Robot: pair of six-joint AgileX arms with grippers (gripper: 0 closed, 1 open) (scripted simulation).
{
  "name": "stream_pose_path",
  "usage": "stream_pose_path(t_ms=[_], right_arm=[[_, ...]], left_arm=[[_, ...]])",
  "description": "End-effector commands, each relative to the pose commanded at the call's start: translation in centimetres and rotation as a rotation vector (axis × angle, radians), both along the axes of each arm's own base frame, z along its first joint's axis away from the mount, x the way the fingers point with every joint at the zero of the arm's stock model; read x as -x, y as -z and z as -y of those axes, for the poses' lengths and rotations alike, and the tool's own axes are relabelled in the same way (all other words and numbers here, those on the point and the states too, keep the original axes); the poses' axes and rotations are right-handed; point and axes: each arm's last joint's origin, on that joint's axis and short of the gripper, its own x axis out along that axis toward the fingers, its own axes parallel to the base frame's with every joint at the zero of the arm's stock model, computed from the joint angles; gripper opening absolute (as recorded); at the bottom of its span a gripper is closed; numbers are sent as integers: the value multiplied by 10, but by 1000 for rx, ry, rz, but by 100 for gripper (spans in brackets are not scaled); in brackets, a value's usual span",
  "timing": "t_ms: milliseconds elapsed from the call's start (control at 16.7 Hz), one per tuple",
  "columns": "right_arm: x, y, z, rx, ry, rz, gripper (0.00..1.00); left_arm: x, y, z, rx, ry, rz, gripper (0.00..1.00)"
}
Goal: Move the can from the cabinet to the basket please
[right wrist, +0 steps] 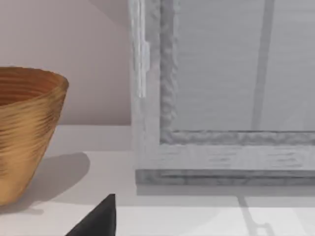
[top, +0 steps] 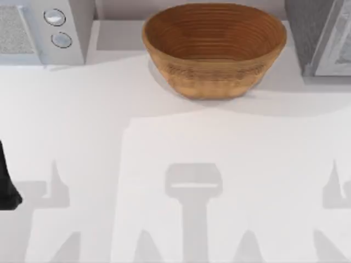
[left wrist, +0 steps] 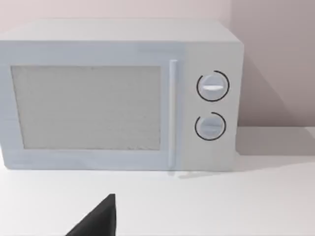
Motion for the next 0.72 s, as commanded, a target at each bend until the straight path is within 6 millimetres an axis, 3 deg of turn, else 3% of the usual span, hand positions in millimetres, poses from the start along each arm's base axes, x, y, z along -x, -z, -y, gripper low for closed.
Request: stream_pose_path(t_ms=[180, 360, 540, 720], right_arm=[[0, -3, 0, 0, 1, -3, 100], [-1, -26, -1, 1, 5, -23, 100], [-6, -73, -3, 4, 6, -40, 100], [-19, -136, -7, 7, 5, -41, 100]], left_arm=[[0, 0, 0, 0, 0, 0, 100], [0, 0, 0, 0, 0, 0, 100], [0, 0, 0, 0, 0, 0, 100], [0, 0, 0, 0, 0, 0, 100]])
